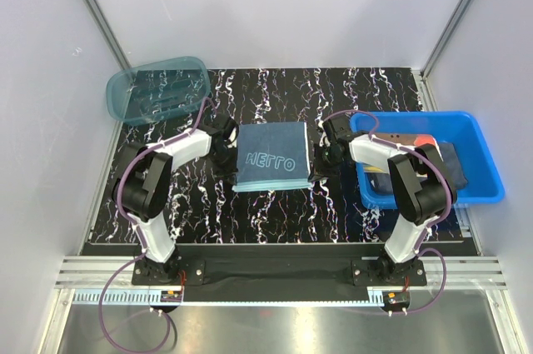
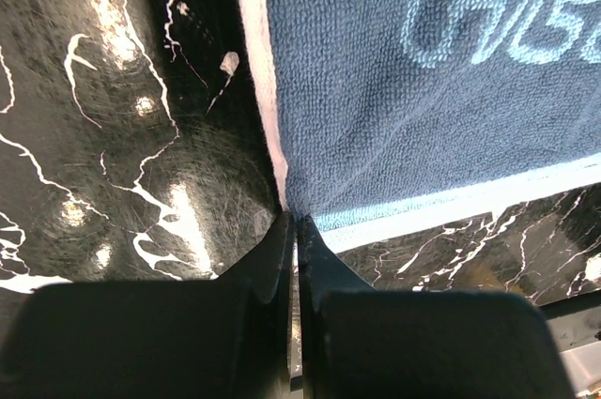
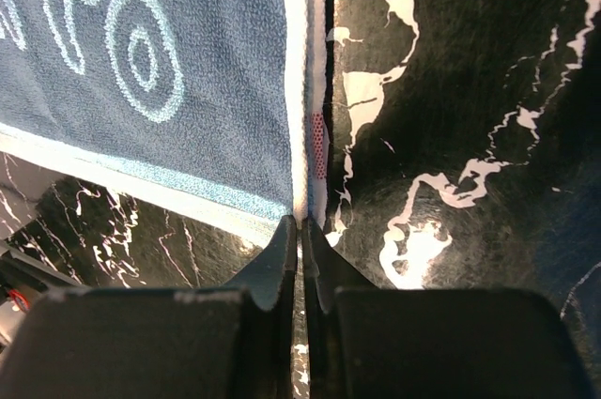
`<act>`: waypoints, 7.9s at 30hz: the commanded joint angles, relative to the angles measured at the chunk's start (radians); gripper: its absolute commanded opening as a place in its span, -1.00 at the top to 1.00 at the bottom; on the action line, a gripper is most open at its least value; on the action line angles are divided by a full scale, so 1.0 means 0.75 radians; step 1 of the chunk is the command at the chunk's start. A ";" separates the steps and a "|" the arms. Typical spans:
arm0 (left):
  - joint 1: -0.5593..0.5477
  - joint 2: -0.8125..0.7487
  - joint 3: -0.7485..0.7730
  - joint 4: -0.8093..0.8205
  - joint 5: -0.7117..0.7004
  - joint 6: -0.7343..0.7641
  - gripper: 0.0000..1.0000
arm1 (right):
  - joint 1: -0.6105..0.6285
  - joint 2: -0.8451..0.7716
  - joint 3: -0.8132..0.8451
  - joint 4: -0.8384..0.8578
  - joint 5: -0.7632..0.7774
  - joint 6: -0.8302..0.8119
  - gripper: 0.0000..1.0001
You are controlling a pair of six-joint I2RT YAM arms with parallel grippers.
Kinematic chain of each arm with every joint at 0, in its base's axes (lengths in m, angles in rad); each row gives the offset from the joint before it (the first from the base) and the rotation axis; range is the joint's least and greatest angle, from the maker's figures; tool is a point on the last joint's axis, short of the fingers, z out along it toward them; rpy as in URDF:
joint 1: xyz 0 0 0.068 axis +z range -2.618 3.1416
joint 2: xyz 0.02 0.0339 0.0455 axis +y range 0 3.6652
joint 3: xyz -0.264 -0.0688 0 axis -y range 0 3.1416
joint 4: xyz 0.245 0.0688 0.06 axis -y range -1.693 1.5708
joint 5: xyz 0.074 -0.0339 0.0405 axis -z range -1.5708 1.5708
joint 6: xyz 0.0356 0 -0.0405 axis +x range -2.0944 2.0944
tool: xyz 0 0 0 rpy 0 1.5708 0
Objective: Fold and stack the towels
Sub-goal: Fold the towel
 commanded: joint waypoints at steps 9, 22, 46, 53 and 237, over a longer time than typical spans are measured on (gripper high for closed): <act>0.001 -0.149 0.015 0.002 0.032 -0.038 1.00 | 0.011 -0.119 0.021 -0.078 0.111 -0.057 1.00; -0.011 -0.082 -0.150 0.188 0.102 -0.089 1.00 | 0.007 -0.089 -0.020 -0.059 0.144 -0.072 1.00; 0.081 0.030 0.467 -0.035 -0.101 0.250 0.21 | 0.011 -0.197 0.039 -0.137 0.140 -0.057 0.36; 0.146 0.358 0.817 -0.098 0.006 0.536 0.22 | 0.003 -0.042 0.415 -0.233 0.030 -0.359 0.00; -0.046 -0.278 0.005 0.206 0.085 0.531 1.00 | -0.055 -0.207 -0.026 0.219 -0.010 -0.869 1.00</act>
